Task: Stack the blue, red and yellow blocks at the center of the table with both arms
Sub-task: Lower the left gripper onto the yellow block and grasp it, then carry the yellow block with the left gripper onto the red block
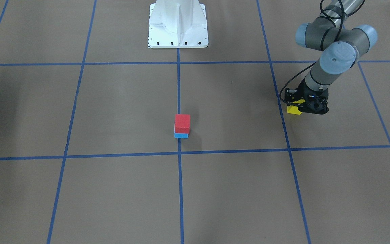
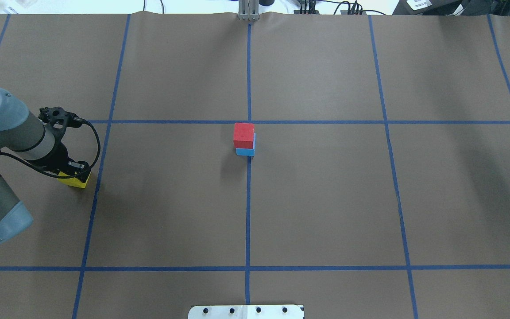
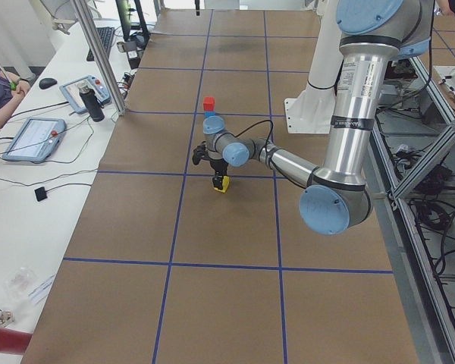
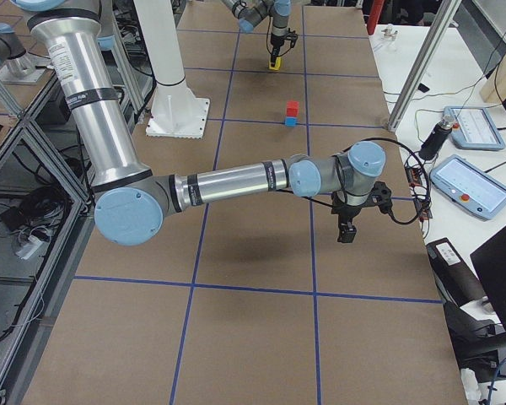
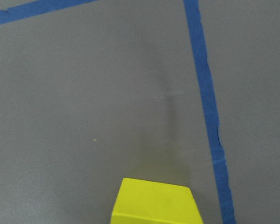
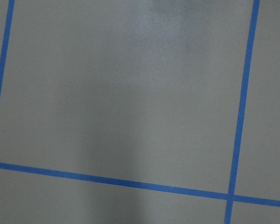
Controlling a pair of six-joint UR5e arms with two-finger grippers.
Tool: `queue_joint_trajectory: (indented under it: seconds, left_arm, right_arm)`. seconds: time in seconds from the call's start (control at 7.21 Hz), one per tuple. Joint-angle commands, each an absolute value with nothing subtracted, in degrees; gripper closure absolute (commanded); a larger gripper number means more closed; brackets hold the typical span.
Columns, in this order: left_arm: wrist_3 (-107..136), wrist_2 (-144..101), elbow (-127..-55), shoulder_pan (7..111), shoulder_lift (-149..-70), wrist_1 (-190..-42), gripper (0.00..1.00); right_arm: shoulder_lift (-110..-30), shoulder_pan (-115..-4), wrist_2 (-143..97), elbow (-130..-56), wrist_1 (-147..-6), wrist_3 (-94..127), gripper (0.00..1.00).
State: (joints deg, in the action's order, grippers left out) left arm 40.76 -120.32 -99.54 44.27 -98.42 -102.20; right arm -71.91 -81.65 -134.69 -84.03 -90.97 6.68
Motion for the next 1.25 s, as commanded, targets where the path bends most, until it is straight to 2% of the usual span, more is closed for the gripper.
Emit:
queue_joint_trajectory:
  seconds: [0.0,0.28,0.55,0.83,1.11]
  left_arm:
    - [40.5,-120.8,-101.7,44.8,-98.2,-101.8,1.00]
    - [40.3,-121.5,-108.9,46.0,-99.8,-90.9,1.00]
    - [40.3,-122.0,-114.0,47.0,-110.1,-74.7,1.00]
    - [41.6,-122.8,-112.5,46.8,-124.6,-61.1,1.00]
    - [51.3,-124.4,-104.1,45.4,-135.3,-61.9,1.00]
  right_arm:
    - [-71.8,-81.7,-134.7,-84.1,-91.0,6.7,0.01]
    - [-71.4,-81.7,-134.8,-84.0,-91.1,6.7,0.01]
    - [-71.5,-81.7,-135.0,-84.0,-91.1,6.7,0.01]
    - [-72.0,-81.7,-135.1,-84.2,-91.1,6.7,0.01]
    - [-72.8,-81.7,-135.4,-84.1,-90.9,5.3,0.01]
